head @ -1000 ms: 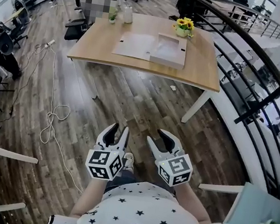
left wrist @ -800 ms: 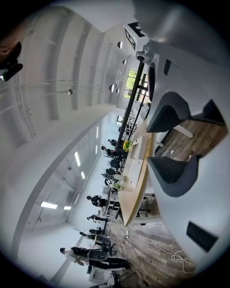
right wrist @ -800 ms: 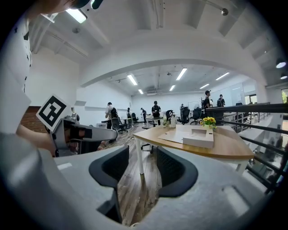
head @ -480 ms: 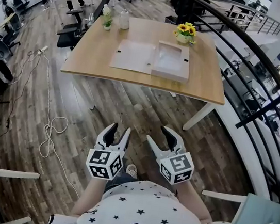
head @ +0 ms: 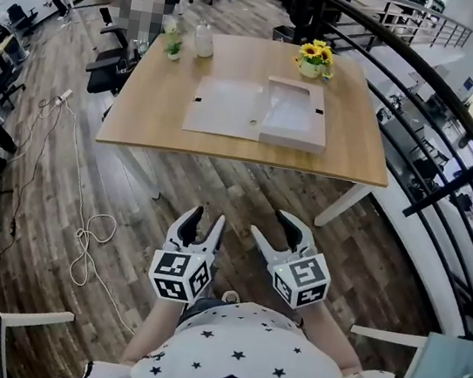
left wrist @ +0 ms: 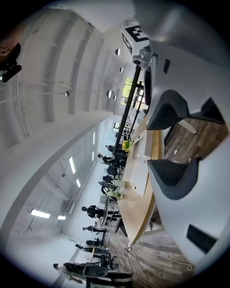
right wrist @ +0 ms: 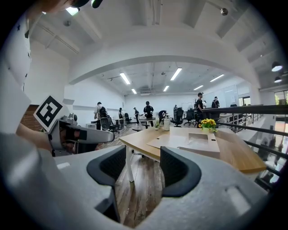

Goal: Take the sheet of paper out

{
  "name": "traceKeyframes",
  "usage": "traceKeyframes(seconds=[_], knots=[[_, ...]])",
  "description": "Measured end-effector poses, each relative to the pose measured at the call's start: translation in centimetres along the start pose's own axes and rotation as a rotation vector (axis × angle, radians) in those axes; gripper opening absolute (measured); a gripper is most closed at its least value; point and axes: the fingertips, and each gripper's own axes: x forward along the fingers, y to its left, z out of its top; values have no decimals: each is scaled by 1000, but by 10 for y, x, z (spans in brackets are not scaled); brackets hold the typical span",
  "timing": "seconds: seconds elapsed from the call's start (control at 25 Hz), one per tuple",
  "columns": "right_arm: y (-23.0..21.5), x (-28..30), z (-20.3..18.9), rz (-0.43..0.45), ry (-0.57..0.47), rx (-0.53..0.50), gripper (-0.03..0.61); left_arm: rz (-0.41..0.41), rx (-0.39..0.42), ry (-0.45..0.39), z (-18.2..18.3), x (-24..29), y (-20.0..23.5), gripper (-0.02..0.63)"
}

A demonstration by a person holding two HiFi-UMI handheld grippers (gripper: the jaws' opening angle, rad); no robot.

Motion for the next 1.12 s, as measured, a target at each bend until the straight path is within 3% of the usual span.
traceKeyframes(seconds=[0.64, 1.12], knots=[[-30, 44, -5, -22, 35, 40, 221, -31, -15, 31, 9, 55, 24, 184], [-117, 108, 27, -47, 11, 51, 221, -65, 4, 66, 42, 163, 42, 184]])
